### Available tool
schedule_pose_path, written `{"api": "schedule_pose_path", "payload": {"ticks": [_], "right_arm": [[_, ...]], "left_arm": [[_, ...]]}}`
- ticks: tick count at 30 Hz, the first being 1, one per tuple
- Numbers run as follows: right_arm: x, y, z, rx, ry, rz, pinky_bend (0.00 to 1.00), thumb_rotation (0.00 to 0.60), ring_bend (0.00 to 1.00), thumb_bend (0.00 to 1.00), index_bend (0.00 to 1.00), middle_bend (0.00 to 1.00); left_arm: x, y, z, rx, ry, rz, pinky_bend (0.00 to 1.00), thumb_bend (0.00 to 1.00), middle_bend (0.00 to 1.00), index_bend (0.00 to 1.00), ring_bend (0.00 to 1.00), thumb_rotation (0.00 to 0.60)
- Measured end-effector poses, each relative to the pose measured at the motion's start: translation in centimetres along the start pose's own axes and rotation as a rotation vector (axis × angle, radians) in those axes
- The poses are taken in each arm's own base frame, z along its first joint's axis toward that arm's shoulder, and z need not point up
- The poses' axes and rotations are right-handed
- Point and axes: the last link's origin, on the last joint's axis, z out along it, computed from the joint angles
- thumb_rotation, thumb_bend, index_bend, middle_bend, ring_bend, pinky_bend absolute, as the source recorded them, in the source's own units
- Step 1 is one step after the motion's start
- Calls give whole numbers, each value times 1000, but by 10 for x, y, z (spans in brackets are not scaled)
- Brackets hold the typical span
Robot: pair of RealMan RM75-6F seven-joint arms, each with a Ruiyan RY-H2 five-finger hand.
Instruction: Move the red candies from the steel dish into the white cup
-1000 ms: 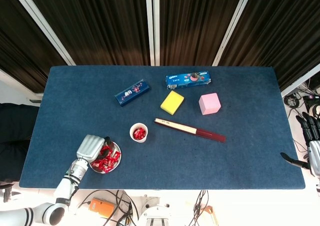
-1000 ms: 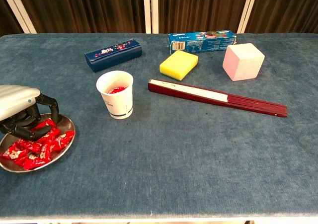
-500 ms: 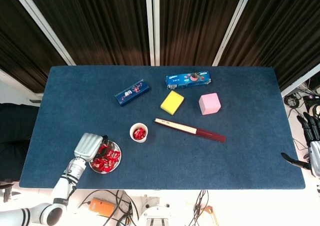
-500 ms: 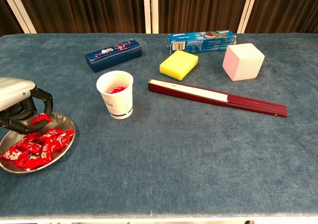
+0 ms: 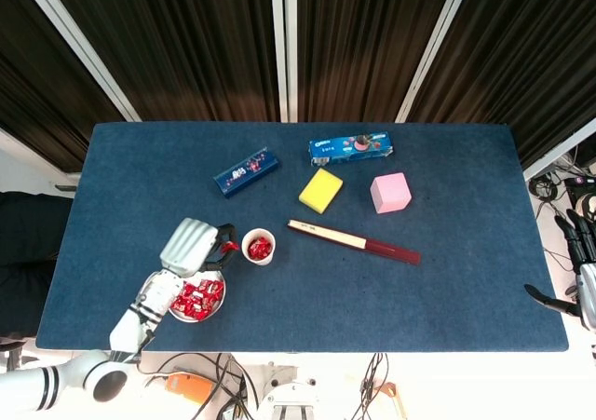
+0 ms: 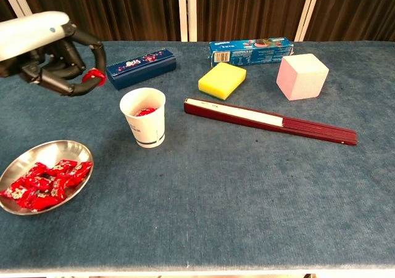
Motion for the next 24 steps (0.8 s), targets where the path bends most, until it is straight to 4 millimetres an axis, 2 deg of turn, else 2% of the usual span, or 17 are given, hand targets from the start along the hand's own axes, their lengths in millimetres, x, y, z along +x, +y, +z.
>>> {"api": "schedule_pose_path", "payload": {"ticks": [3, 7, 11, 18, 24], "right_arm": [[0, 3, -1, -9, 0, 1, 0, 600, 0, 119, 0, 6], [0, 5, -1, -17, -1, 2, 0, 600, 0, 119, 0, 6], [-1, 7, -1, -22, -6, 3, 0, 600, 0, 119, 0, 6], [-2, 5, 0, -18, -8, 4, 0, 600, 0, 120, 0, 6], [-1, 3, 1, -9, -3, 1, 0, 600, 0, 119, 0, 6]], "left_arm": [[-2, 12, 18, -27, -23, -14, 824, 370, 933, 585, 882, 600], [-7, 19, 31, -32, -53, 14, 824, 354, 933, 581, 881, 600], [-16, 21, 39, -19, -92, 51, 824, 262, 933, 516, 881, 600], [-20, 19, 39, 0, -95, 131, 824, 194, 933, 395, 880, 600], [3, 12, 22, 10, -15, 142, 825, 196, 933, 388, 880, 600]]}}
